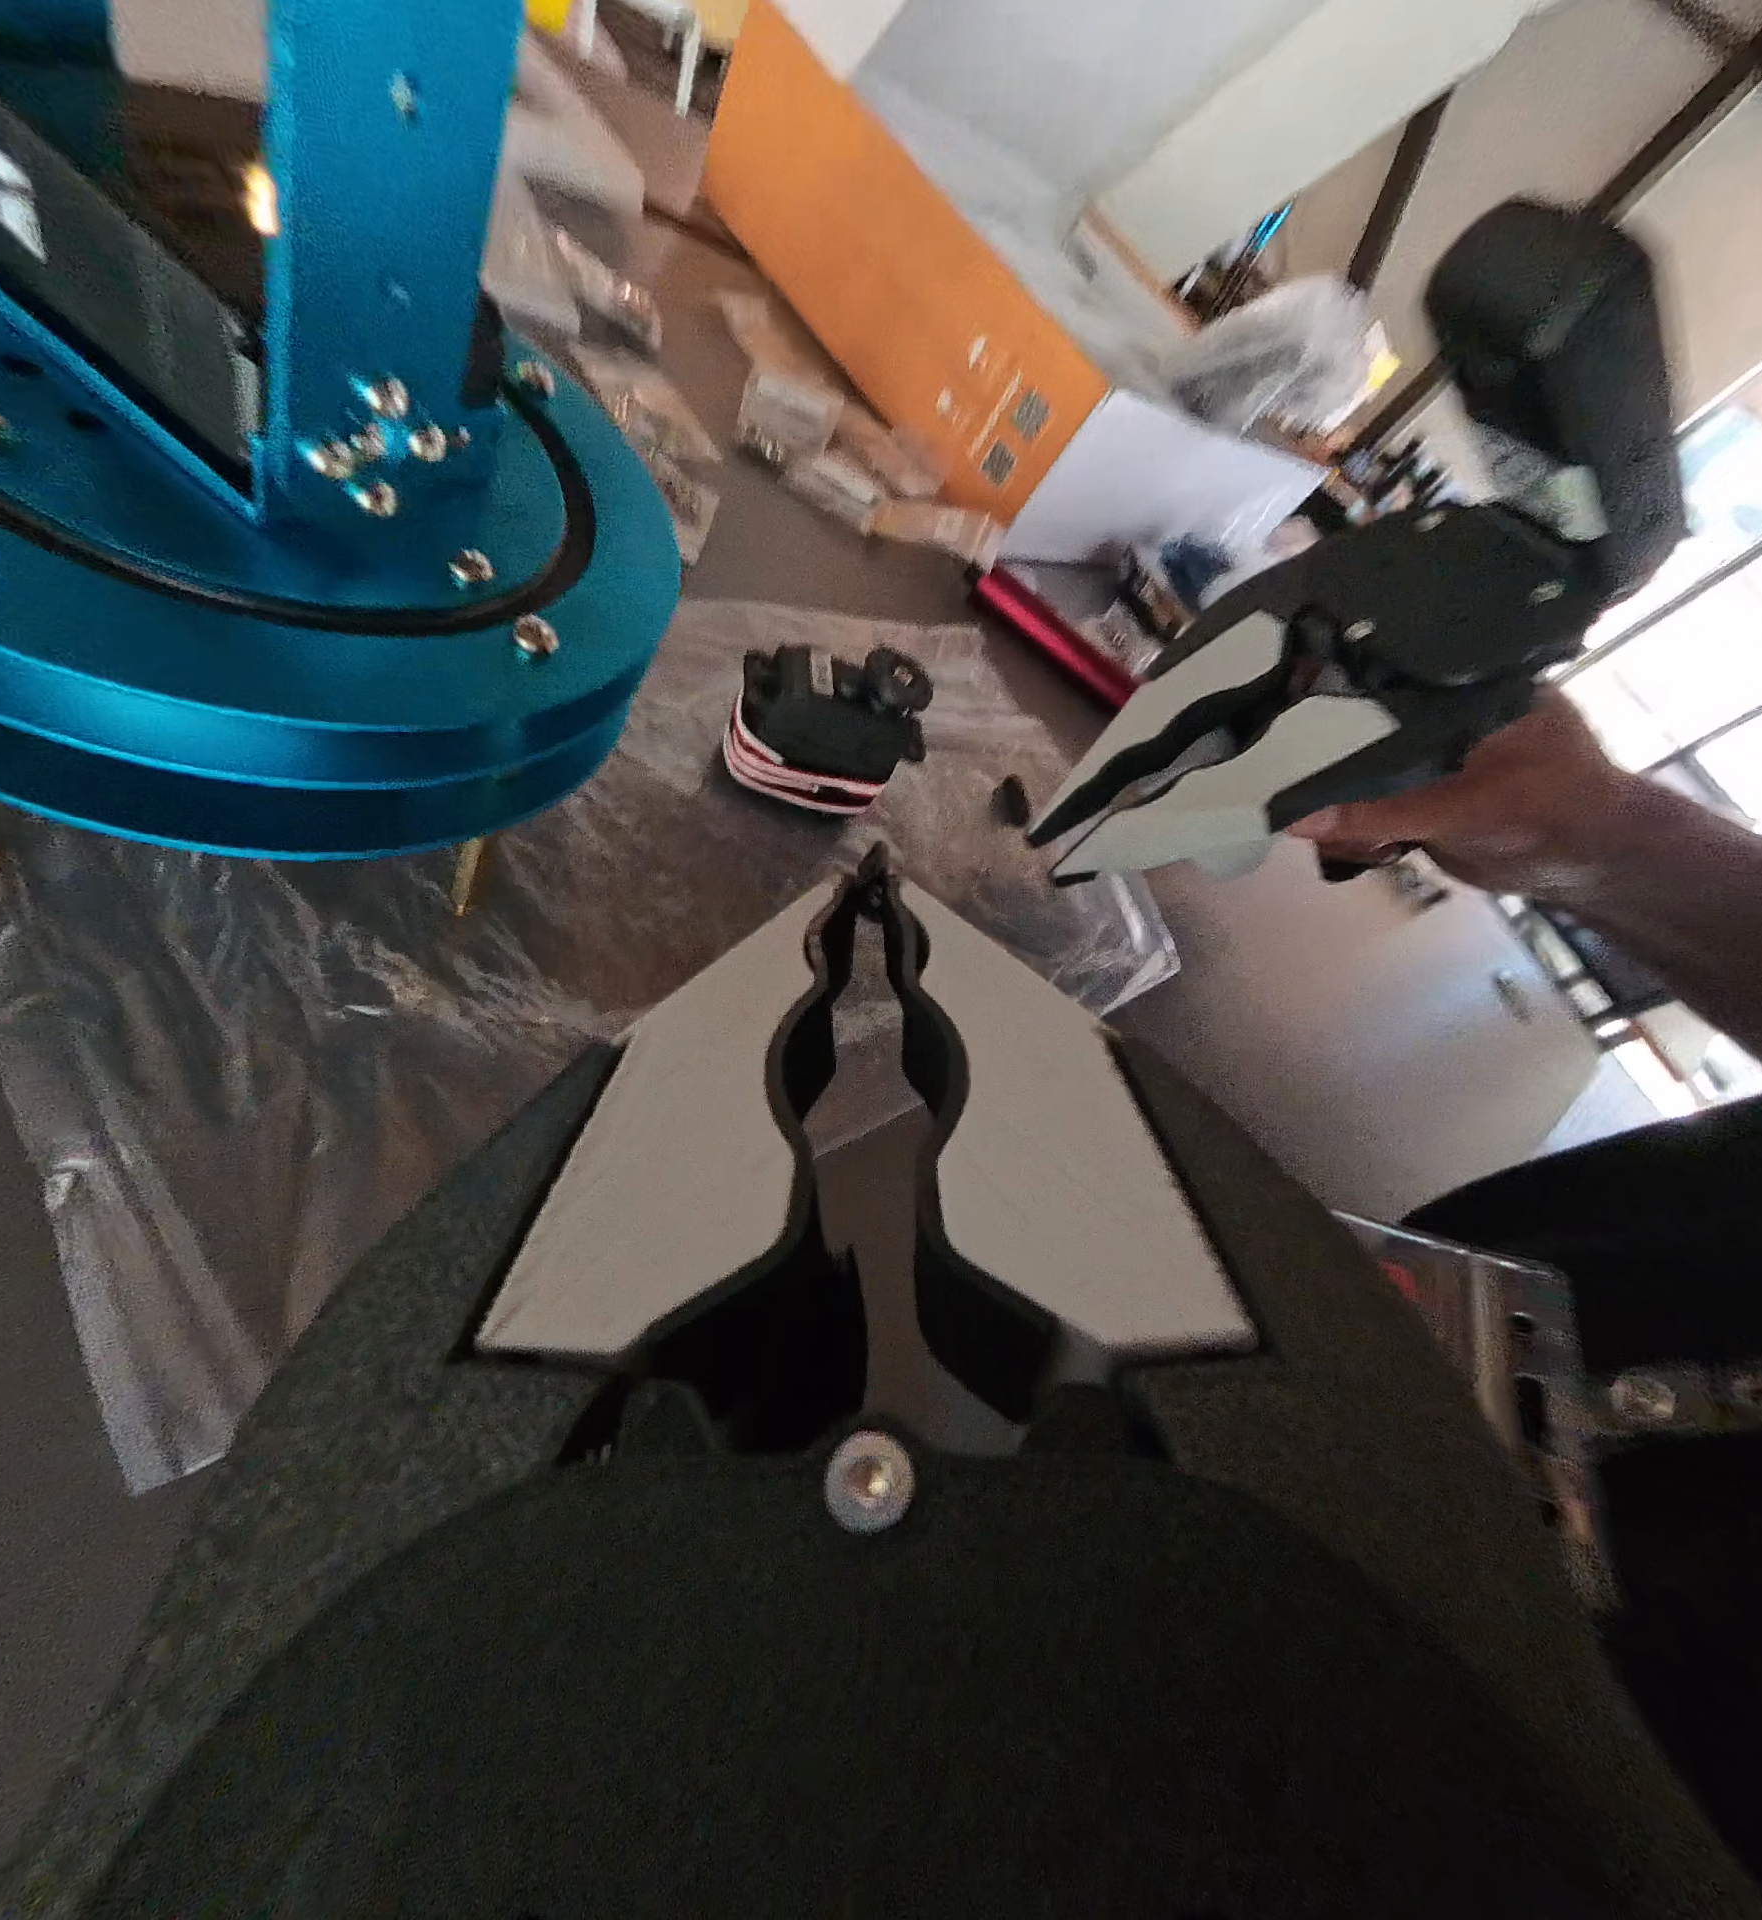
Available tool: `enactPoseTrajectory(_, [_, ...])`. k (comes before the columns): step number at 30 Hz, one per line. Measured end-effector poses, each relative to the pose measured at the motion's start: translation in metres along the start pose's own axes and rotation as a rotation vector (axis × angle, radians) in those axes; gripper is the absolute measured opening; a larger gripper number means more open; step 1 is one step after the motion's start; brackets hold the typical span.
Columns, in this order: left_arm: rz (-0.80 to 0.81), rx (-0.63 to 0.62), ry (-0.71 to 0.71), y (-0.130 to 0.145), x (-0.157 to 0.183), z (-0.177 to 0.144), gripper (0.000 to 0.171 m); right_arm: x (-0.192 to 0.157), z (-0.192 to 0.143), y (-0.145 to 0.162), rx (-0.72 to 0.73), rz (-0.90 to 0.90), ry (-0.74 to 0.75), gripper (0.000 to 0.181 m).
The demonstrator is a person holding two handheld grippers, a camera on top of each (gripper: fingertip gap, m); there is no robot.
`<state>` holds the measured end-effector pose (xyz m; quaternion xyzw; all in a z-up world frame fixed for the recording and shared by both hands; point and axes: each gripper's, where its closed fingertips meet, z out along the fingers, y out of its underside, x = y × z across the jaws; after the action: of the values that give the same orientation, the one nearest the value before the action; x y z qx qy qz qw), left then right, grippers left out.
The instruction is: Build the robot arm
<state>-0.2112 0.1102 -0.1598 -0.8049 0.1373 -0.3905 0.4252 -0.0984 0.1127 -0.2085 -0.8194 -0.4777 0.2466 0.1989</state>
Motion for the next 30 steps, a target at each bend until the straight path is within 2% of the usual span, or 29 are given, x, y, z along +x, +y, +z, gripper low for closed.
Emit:
enactPoseTrajectory(3, [0.029,-0.135,-0.048,0.016,-0.006,0.018,0.004,-0.005,0.004,-0.007,0.042,0.014,0.007,0.013])
enactPoseTrajectory(5, [0.061,-0.177,-0.059,0.019,-0.005,0.028,0.004,0.003,0.001,-0.007,0.047,0.018,0.065,0.012])
enactPoseTrajectory(7, [0.107,-0.204,-0.056,0.022,-0.001,0.037,0.004,0.02,-0.016,-0.001,0.068,0.038,0.139,0.012])
enactPoseTrajectory(9, [0.121,-0.248,-0.076,0.029,-0.003,0.041,0.004,0.044,-0.046,0.014,0.124,0.123,0.218,0.012])
enactPoseTrajectory(12, [0.122,-0.263,-0.079,0.035,-0.004,0.038,0.004,0.076,-0.084,0.053,0.172,0.27,0.306,0.024])
enactPoseTrajectory(15, [0.128,-0.287,-0.103,0.042,-0.008,0.035,0.004,0.093,-0.095,0.084,0.156,0.338,0.385,0.031])
enactPoseTrajectory(17, [0.147,-0.317,-0.114,0.047,-0.008,0.033,0.005,0.098,-0.092,0.089,0.143,0.354,0.414,0.034])
enactPoseTrajectory(19, [0.169,-0.341,-0.143,0.049,-0.012,0.032,0.006,0.106,-0.087,0.086,0.101,0.361,0.421,0.033])
enactPoseTrajectory(22, [0.166,-0.36,-0.157,0.051,-0.013,0.03,0.009,0.114,-0.073,0.076,-0.023,0.402,0.326,0.034])
enactPoseTrajectory(26, [0.16,-0.363,-0.195,0.05,-0.012,0.022,0.029,0.124,-0.069,0.074,-0.233,0.388,0.3,0.024])
enactPoseTrajectory(28, [0.176,-0.35,-0.27,0.043,-0.014,0.011,0.039,0.123,-0.07,0.076,-0.307,0.382,0.285,0.021])
enactPoseTrajectory(30, [0.205,-0.273,-0.325,0.022,-0.005,0.0,0.039,0.121,-0.072,0.08,-0.338,0.369,0.291,0.021])
